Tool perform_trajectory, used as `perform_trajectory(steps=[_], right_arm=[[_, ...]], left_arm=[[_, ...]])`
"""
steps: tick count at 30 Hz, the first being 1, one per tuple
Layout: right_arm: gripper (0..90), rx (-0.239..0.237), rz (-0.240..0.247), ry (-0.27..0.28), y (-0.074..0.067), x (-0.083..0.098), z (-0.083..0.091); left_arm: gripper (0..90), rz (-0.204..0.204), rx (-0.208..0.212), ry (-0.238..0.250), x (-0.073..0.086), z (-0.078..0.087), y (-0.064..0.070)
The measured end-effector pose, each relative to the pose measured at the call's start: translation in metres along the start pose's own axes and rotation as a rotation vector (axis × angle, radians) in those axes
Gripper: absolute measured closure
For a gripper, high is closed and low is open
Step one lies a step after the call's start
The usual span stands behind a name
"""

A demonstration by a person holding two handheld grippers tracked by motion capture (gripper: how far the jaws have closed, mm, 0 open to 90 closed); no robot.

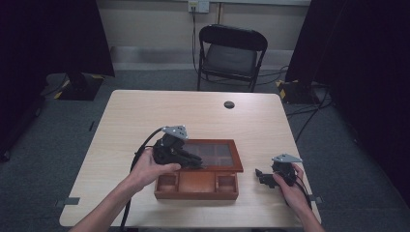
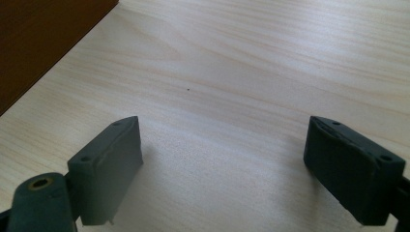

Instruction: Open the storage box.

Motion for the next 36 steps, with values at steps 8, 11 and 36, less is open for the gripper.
perform_trajectory(steps=[8, 11, 36], right_arm=[[13.2, 0.0, 0.0, 0.0, 0.0, 0.0, 0.0], [13.3, -0.001, 0.0, 0.0, 0.0, 0.0, 0.0], [13.2, -0.001, 0.001, 0.0, 0.0, 0.0, 0.0]], left_arm=[[81.4, 0.012, -0.007, 0.028, -0.006, 0.005, -0.005], [81.4, 0.015, -0.009, 0.028, -0.008, 0.007, -0.006], [81.5, 0.016, -0.031, 0.03, -0.021, 0.014, -0.015]])
Point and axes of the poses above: each handheld gripper's, and its own axes: z roughly backward along the jaws, x roughly out of its underside, y roughly to its right, the point moved 2 cm from there along -z, roughly forward along the jaws, and after that the axes turned 13 degrees about -z, right-handed, at the moved point
